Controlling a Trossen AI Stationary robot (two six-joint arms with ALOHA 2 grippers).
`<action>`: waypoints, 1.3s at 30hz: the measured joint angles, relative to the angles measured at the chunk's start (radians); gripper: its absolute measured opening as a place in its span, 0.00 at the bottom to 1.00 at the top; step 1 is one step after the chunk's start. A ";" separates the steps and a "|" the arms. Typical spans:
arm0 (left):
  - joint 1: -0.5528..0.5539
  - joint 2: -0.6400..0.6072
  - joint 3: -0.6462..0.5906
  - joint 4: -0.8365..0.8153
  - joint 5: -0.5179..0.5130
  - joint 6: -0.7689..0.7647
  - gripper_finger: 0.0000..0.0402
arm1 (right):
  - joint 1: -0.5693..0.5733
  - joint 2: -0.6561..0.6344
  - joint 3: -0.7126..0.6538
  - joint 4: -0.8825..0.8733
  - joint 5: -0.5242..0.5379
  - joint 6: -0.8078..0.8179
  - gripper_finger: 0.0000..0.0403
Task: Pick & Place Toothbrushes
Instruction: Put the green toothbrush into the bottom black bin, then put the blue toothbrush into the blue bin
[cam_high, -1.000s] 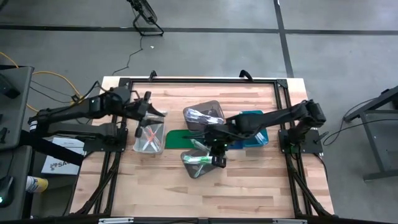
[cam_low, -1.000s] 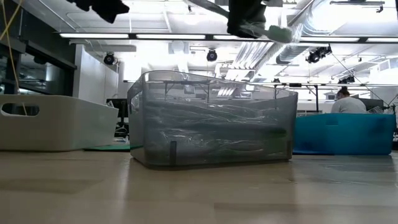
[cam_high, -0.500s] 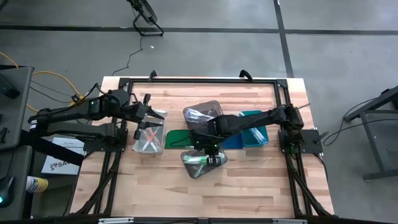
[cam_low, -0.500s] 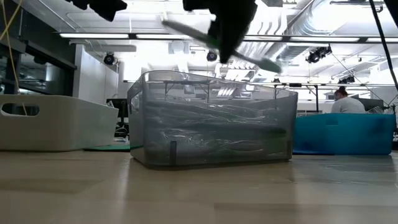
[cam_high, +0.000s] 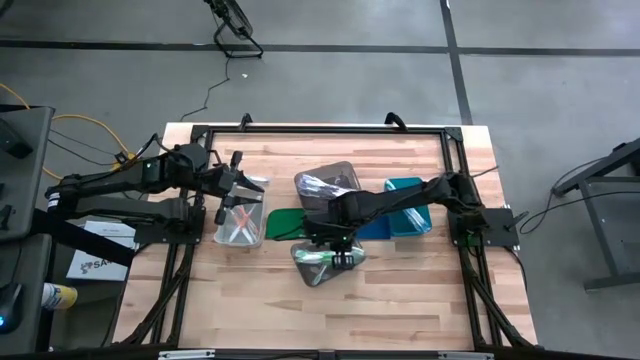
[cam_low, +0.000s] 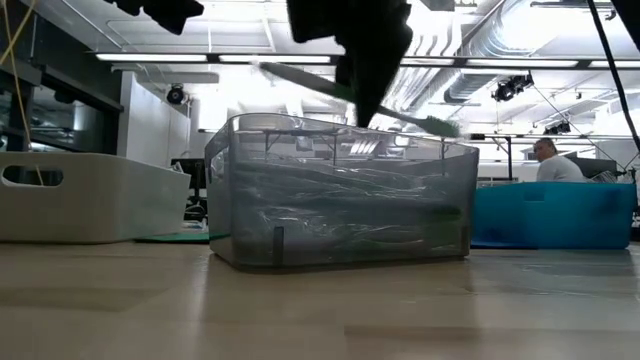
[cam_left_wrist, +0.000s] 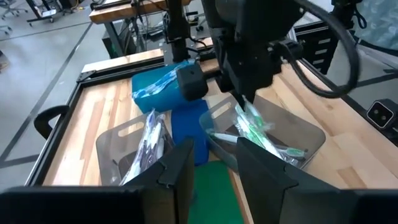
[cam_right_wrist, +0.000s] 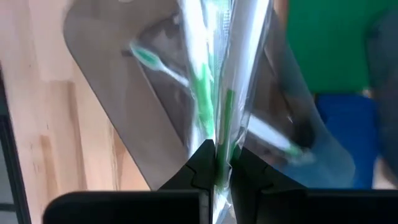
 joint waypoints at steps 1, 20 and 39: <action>0.000 0.000 0.000 0.000 0.000 0.000 0.29 | 0.003 0.004 0.001 0.012 -0.003 -0.003 0.05; 0.000 0.001 0.000 -0.002 0.001 -0.001 0.29 | 0.026 0.079 -0.001 0.025 -0.045 -0.032 0.06; 0.000 0.001 0.000 -0.002 -0.006 -0.001 0.29 | 0.039 0.046 -0.001 -0.037 -0.055 0.057 0.46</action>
